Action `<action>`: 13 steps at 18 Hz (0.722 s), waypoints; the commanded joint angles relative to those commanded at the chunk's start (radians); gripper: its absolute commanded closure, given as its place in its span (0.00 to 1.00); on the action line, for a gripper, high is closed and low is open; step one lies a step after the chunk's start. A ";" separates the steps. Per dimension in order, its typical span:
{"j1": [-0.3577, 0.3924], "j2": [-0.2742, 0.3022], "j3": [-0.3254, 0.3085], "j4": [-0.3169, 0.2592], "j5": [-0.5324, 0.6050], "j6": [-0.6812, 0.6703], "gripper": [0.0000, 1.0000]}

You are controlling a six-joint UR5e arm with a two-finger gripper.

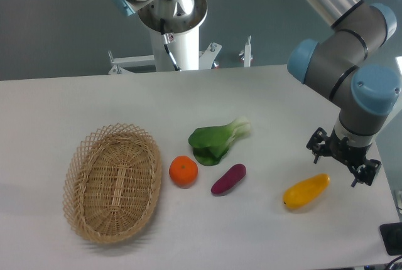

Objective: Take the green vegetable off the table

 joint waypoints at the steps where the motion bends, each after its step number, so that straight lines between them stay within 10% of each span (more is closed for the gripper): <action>1: 0.000 0.000 0.000 0.000 0.000 0.002 0.00; 13: 0.003 0.011 -0.034 0.044 -0.003 0.002 0.00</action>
